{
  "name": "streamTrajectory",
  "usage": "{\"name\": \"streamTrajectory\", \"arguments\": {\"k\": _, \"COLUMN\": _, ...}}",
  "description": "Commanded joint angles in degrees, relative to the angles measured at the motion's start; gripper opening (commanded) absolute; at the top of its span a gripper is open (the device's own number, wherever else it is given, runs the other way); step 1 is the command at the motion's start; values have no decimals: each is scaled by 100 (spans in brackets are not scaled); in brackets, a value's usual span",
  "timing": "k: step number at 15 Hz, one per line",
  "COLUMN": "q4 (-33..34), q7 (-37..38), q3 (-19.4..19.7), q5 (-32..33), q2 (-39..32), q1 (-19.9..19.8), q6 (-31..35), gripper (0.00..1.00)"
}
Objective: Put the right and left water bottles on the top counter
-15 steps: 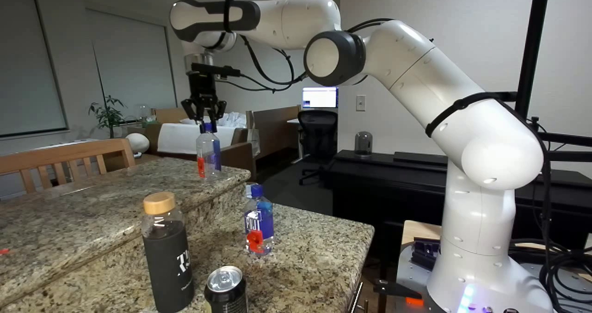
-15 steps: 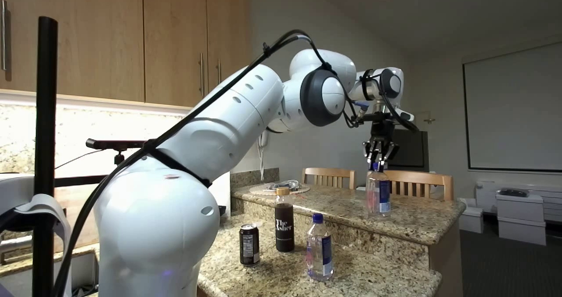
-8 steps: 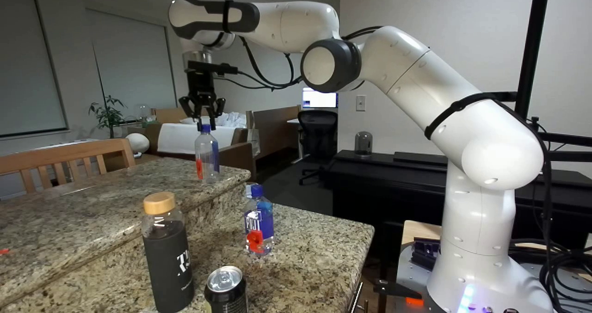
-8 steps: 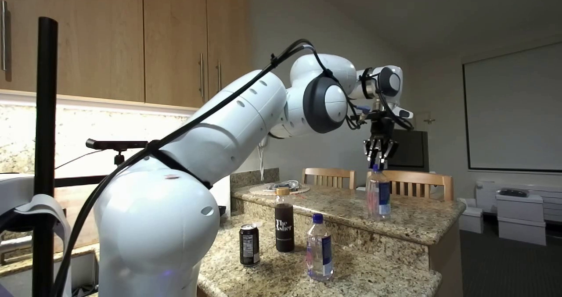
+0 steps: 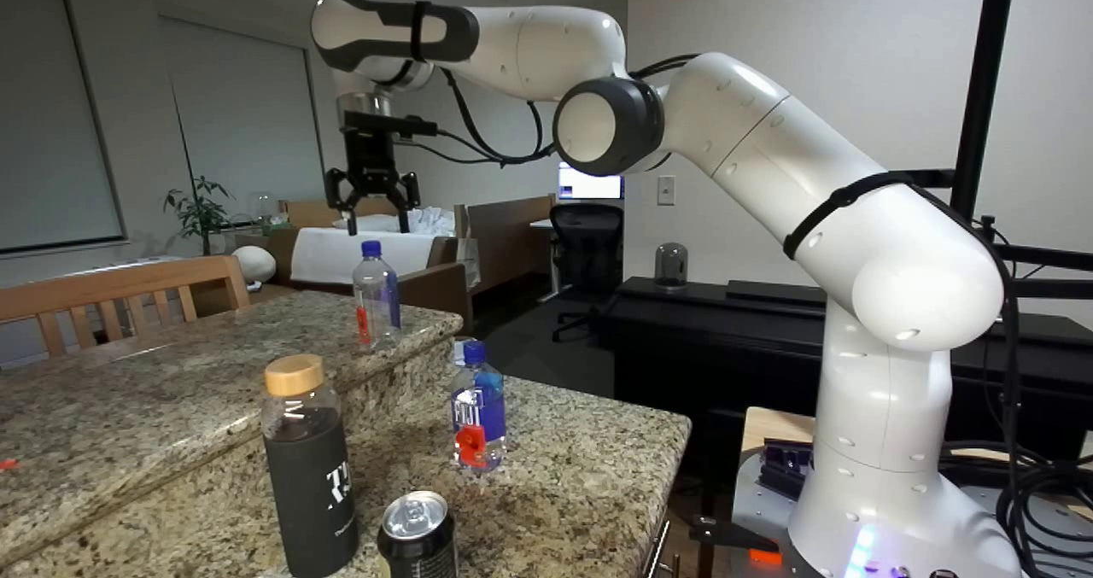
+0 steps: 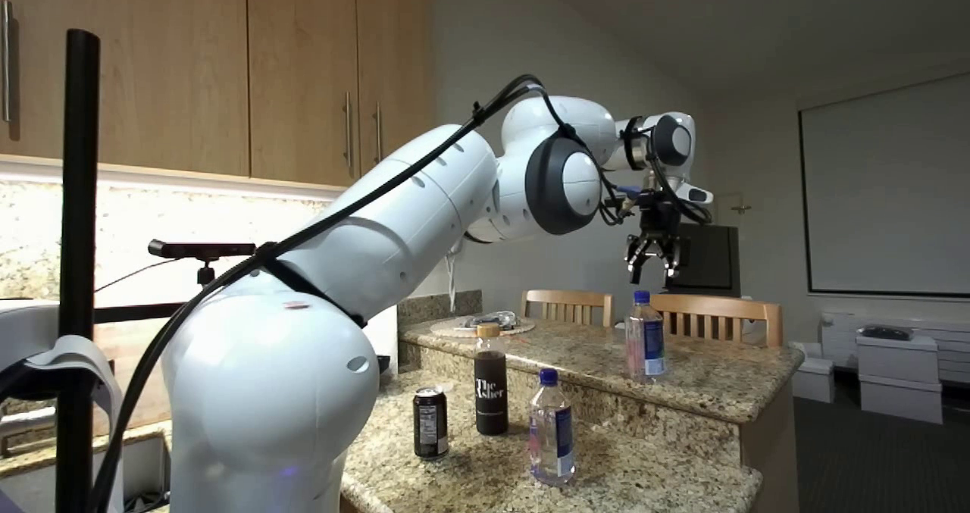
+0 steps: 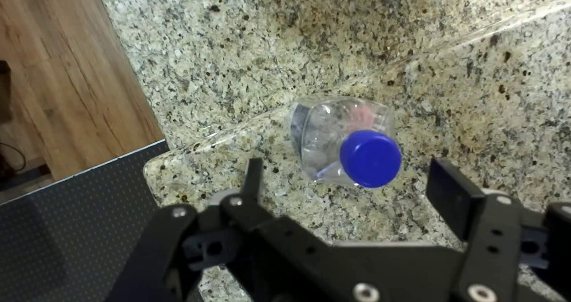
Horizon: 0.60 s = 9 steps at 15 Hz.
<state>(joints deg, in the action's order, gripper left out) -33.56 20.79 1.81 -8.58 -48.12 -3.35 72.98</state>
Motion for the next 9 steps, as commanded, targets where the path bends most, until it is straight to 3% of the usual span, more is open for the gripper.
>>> {"name": "streamTrajectory", "arguments": {"k": 1, "q4": 200, "q7": 187, "q3": -31, "q5": -101, "q2": -52, "q1": -69, "q6": -242, "gripper": 100}}
{"name": "streamTrajectory", "arguments": {"k": 9, "q4": 143, "q7": -2, "q3": -56, "q5": -105, "q2": 137, "q1": -150, "q6": -608, "gripper": 100}}
